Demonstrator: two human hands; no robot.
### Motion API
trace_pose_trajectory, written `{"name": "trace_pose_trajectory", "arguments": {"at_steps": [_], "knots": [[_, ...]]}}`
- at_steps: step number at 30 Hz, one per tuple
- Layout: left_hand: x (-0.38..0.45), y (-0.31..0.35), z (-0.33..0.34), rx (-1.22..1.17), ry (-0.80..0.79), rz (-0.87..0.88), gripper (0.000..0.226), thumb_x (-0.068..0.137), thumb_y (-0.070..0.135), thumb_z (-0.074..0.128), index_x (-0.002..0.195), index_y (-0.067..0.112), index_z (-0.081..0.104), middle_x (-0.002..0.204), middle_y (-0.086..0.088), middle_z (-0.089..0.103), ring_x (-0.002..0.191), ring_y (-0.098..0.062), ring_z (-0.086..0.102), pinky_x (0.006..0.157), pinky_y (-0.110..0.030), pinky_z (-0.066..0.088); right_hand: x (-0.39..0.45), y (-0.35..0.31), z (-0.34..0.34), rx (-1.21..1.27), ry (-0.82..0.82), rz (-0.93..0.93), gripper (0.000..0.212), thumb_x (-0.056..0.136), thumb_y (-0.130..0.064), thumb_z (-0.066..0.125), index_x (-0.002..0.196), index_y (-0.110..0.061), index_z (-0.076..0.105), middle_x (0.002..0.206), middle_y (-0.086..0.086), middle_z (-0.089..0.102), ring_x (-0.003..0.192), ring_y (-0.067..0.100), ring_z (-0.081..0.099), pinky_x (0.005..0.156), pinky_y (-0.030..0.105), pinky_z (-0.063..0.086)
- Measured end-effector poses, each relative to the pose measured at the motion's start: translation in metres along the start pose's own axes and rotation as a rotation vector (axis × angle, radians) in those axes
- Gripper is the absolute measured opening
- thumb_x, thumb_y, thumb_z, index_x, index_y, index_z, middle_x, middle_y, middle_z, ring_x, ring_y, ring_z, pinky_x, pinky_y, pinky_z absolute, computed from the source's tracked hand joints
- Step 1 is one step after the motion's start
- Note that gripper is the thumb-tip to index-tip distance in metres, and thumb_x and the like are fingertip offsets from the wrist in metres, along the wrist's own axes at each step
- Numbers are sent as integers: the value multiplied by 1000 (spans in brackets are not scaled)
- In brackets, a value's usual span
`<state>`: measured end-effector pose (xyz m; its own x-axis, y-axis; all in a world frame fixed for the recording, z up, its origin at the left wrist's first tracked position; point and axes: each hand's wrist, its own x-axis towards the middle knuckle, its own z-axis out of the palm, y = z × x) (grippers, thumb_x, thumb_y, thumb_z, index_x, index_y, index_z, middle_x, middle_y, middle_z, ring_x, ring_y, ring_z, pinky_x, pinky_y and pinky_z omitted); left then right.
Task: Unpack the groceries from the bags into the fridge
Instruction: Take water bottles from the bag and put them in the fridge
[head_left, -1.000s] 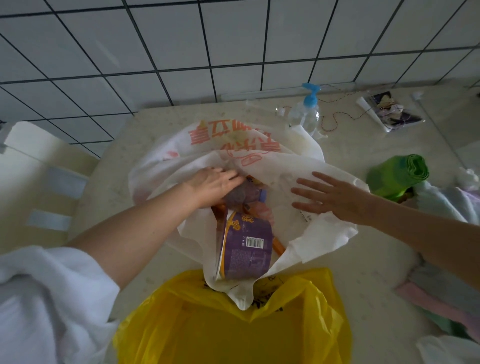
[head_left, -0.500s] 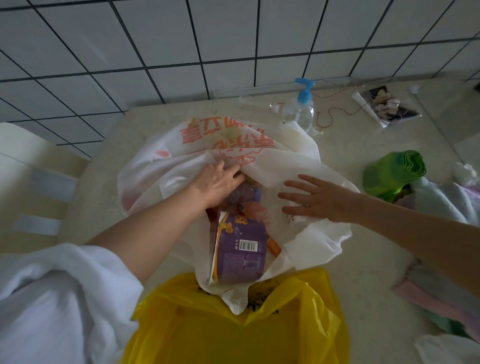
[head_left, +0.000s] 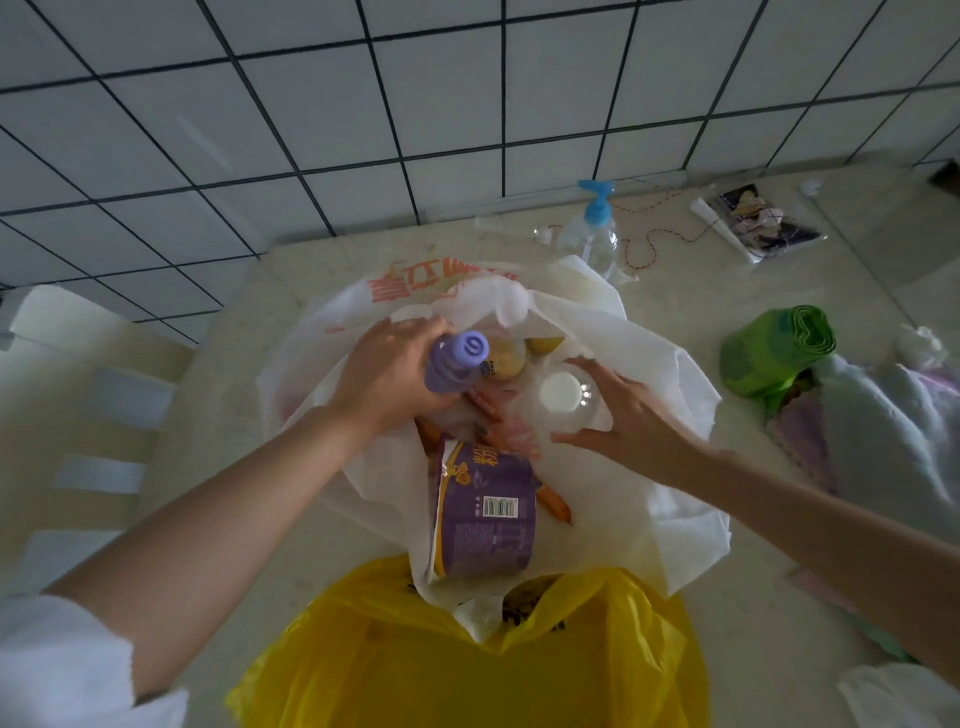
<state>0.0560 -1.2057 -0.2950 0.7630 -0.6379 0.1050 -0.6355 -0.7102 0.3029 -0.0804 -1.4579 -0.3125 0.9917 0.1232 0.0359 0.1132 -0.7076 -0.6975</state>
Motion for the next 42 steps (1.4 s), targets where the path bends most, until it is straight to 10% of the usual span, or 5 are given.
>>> {"name": "trace_pose_trajectory", "arguments": {"at_steps": [7, 11, 21, 42], "knots": [[-36, 27, -31, -380, 206, -148, 69, 59, 59, 79, 110, 19, 57, 98, 6, 68, 88, -15, 64, 75, -33, 51, -3, -66, -13, 236, 141, 144, 73, 68, -49, 76, 129, -25, 46, 118, -16, 58, 106, 6, 58, 90, 28, 49], [-64, 52, -57, -576, 368, -269, 66, 60, 44, 87, 114, 23, 57, 92, 25, 63, 85, 14, 59, 71, -5, 42, -16, -107, -21, 435, 225, 169, 60, 64, -40, 82, 115, -35, 51, 111, -14, 65, 104, 5, 63, 90, 35, 54], [-174, 97, -121, -900, 597, -287, 53, 64, 9, 88, 98, 25, 49, 86, 15, 61, 76, 10, 61, 64, -7, 44, -93, -213, -4, 572, 329, 170, 52, 61, -35, 80, 106, -36, 56, 98, -22, 69, 95, -3, 65, 75, 15, 53], [-470, 106, -129, -931, 485, -535, 50, 61, 11, 89, 94, 22, 54, 81, 16, 66, 73, 2, 65, 65, -12, 49, -284, -363, 153, 602, 378, 328, 63, 61, -43, 80, 118, -29, 58, 106, -11, 69, 96, 7, 67, 76, 29, 57]]}}
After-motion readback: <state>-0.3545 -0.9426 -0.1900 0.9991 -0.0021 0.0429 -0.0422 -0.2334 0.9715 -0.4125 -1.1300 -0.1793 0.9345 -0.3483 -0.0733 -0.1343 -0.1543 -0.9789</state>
